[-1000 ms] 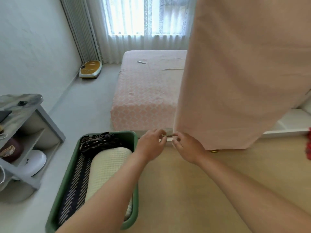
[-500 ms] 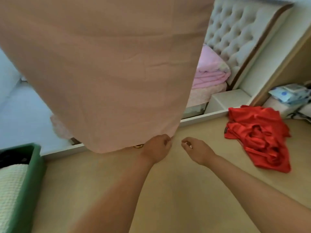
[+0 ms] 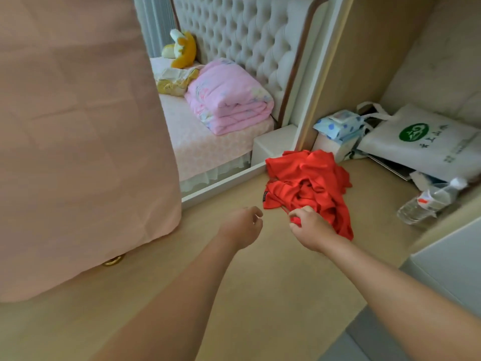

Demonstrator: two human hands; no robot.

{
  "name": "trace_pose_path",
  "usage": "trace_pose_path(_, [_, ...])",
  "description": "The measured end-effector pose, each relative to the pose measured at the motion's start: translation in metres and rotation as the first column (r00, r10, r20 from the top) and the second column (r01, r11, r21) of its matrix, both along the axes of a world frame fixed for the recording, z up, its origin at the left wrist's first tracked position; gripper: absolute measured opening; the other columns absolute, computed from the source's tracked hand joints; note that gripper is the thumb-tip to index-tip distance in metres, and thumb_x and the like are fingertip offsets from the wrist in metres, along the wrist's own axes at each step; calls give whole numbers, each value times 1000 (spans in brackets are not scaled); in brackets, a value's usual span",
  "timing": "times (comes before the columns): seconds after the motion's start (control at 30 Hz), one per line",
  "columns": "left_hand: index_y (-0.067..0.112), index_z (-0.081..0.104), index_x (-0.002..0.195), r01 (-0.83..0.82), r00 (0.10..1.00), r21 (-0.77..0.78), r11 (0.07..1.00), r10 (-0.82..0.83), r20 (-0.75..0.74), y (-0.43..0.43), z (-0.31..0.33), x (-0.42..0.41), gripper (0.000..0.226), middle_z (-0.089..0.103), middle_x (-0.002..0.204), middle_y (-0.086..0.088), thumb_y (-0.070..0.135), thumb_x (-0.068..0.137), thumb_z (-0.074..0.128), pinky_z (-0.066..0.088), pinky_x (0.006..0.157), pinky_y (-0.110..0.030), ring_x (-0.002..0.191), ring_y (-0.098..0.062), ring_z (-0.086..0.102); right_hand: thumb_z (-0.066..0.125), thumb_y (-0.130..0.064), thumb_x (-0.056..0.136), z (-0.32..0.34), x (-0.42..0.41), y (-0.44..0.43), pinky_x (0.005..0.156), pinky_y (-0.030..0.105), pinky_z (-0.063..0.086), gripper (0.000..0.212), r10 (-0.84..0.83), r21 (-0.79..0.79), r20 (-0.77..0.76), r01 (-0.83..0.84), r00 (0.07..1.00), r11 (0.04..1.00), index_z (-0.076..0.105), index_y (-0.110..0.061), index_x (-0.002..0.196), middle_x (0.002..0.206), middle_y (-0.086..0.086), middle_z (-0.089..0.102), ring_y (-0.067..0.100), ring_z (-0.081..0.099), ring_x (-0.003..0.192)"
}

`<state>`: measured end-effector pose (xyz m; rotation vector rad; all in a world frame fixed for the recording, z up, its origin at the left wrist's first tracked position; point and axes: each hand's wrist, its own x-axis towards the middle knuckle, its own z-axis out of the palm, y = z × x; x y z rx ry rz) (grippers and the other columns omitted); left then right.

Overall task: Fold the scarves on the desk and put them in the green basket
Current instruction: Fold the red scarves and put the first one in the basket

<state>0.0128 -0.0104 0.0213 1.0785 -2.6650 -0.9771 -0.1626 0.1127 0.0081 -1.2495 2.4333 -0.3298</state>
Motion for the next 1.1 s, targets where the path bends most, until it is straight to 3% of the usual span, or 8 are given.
trace_pose_path(0.17, [21,62,124,50,999,11,999,-50,2,2,-32,-103,32,61,123,-2,22,94,49,46,95,-33,113,-23,57,64,-24,88,-26,-92,1,111,40,36,50,-45,-15,-92,44,995,999,52,-20,137,148,9,36,29,37,136])
trace_pose_path(0.4, [23,41,147,144,987,9,990,-145,64,24,-77,-212,59,34,155,-2,21,90,56,37,110,-41,141,-24,32,69,-31,86,-69,-177,10,114,45,32,94,52,171,-53,-42,997,984,7,-41,156,165,7,0,36,23,145])
trace_pose_path(0.53, [26,20,154,276,922,-70,959,-243,303,38,-99,-234,81,34,155,-2,44,88,62,27,111,-44,139,-26,35,69,-23,88,-94,-188,13,107,32,38,65,137,155,85,-149,987,977,43,-26,147,143,6,52,27,50,130])
trace_pose_path(0.63, [23,39,143,330,874,-198,923,-220,433,42,-115,-231,64,56,134,-2,45,88,61,28,103,-40,124,-25,50,72,-20,84,-104,-185,19,91,24,44,30,64,20,212,-70,975,997,72,-20,113,115,3,71,21,63,111])
trace_pose_path(0.73, [25,61,121,294,910,-230,928,-198,365,39,-117,-216,32,61,122,1,35,91,53,29,98,-36,118,-24,53,74,-24,81,-103,-179,23,86,24,47,20,40,-103,257,-14,965,995,74,-26,100,102,-4,71,16,65,99])
trace_pose_path(0.83, [18,67,103,188,965,-222,957,-138,225,37,-109,-193,26,58,114,-3,30,90,48,35,93,-37,113,-27,50,73,-31,79,-94,-172,24,94,30,47,42,32,-196,179,4,983,981,64,-29,120,119,-4,54,18,60,105])
trace_pose_path(0.97, [9,60,82,62,998,-68,996,-60,29,33,-88,-151,26,58,102,-6,29,84,43,40,88,-34,100,-28,51,62,-46,75,-77,-155,29,113,42,27,58,189,153,-75,-176,979,972,53,-46,132,154,1,31,26,30,140])
trace_pose_path(1.1, [10,57,98,35,989,-75,997,-23,148,37,-65,-92,24,66,102,-13,29,98,41,42,80,-36,99,-35,59,61,-39,84,-76,-97,34,112,37,28,39,250,317,70,-259,966,913,62,-39,123,146,-2,46,21,36,139])
